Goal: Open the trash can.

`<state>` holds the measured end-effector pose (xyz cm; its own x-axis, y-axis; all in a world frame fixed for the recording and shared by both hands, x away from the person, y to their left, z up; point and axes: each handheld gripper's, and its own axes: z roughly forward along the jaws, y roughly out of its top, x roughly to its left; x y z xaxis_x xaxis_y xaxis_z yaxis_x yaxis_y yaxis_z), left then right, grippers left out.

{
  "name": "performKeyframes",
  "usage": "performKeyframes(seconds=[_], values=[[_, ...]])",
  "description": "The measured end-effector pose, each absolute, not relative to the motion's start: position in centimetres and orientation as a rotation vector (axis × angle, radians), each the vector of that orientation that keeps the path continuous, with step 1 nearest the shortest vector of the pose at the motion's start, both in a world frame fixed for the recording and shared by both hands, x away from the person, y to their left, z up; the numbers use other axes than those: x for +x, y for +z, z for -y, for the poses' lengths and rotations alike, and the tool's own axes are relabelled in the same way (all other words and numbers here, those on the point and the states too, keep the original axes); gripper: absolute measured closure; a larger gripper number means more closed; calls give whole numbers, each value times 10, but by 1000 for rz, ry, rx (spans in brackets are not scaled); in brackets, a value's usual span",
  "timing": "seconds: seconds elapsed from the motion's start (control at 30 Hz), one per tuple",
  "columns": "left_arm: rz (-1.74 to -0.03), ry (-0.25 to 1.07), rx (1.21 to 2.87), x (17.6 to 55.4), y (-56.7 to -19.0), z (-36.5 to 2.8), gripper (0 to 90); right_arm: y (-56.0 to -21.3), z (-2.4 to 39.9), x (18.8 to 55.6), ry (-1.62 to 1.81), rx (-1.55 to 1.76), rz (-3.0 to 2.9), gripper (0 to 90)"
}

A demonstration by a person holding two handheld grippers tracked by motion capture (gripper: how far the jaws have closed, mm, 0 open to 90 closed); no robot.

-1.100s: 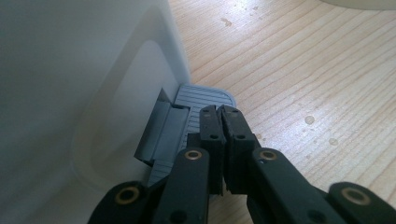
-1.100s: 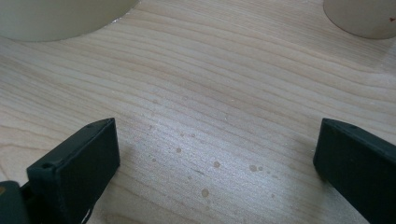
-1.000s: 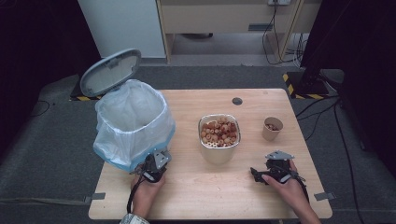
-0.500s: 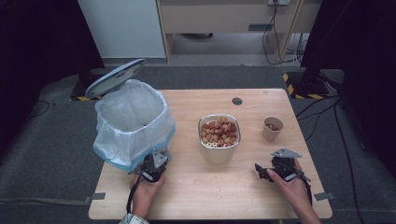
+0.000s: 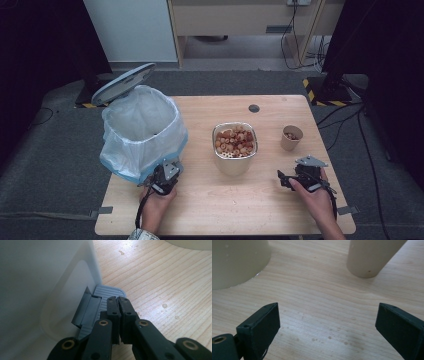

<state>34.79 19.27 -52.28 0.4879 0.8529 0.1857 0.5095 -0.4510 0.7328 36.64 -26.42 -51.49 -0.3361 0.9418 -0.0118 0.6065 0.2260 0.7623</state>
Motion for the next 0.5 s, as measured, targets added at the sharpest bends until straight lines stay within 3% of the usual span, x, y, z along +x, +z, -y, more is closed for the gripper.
performKeyframes(seconds=[0.5], values=[[-1118,734,2126,348,-523,-193,871,-498,266,377,922,1488,-1928,66]])
